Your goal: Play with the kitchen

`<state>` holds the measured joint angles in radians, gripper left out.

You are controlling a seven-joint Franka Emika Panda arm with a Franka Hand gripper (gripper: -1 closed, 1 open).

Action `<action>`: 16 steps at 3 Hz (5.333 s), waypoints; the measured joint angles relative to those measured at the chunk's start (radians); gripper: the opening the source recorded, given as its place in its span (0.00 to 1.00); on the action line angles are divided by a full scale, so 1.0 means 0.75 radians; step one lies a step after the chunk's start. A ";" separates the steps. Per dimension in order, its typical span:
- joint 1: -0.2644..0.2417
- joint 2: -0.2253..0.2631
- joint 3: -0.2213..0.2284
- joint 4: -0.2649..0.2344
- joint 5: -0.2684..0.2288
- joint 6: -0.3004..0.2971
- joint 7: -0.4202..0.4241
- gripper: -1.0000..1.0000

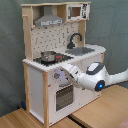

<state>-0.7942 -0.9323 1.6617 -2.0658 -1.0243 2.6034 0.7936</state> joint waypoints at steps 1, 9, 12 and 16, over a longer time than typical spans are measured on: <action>0.069 -0.003 -0.051 -0.001 -0.007 -0.069 -0.085 1.00; 0.290 0.129 -0.505 0.267 0.304 -0.364 -0.503 1.00; 0.288 0.306 -0.504 0.349 0.655 -0.480 -0.669 1.00; 0.154 0.661 -0.324 0.532 0.924 -0.696 -0.827 1.00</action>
<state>-0.6785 -0.4365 1.4186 -1.6668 -0.3312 2.0816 0.1736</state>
